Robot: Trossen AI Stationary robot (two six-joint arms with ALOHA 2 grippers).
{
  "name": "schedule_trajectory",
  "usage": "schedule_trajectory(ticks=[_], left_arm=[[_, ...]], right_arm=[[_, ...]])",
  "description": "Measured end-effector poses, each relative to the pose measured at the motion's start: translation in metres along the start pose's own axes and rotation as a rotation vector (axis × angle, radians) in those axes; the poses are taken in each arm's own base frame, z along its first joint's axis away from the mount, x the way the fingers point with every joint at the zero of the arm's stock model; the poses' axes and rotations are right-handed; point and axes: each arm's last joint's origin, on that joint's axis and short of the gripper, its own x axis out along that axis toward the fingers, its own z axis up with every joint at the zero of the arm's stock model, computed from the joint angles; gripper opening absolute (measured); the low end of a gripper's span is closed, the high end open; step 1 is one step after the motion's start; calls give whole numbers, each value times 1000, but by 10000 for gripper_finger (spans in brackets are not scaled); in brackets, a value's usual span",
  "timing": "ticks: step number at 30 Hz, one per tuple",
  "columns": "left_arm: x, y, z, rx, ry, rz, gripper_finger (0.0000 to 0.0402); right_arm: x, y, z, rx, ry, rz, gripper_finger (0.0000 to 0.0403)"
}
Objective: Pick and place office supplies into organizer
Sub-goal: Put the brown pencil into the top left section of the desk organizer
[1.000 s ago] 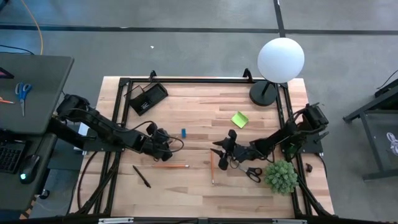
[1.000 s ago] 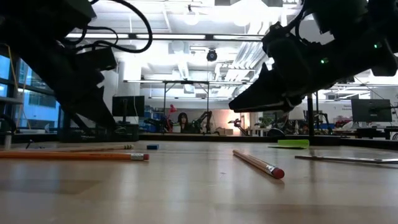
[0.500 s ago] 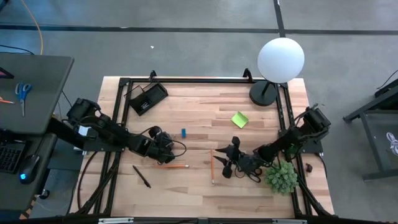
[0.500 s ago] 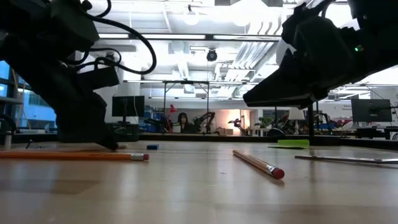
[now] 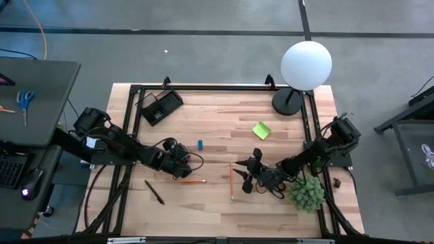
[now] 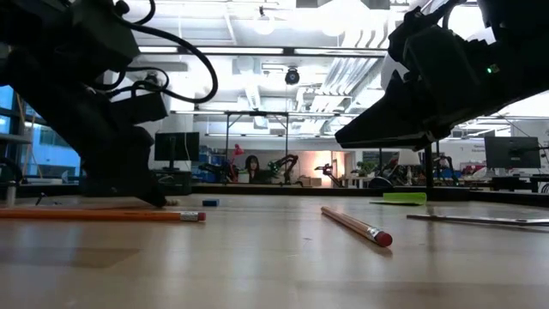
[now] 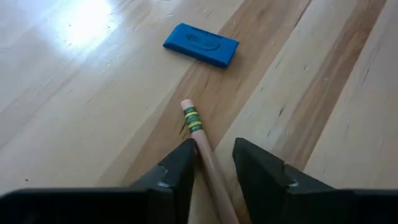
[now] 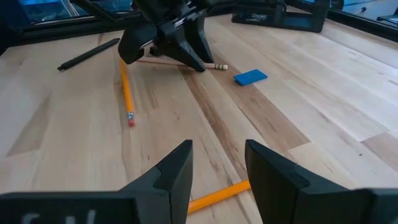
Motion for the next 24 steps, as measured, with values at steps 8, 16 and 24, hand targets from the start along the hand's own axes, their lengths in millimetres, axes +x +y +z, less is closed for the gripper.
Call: schedule_trajectory(ticks=[8,16,24], left_arm=[[0,-2,1,15,-7,-28,9],[0,-2,1,15,-3,-34,16],[-1,-2,2,18,-2,-47,9]], right_arm=[[0,0,0,2,4,9,137],[0,0,1,7,-5,6,137],[0,3,6,0,-48,24,137]])
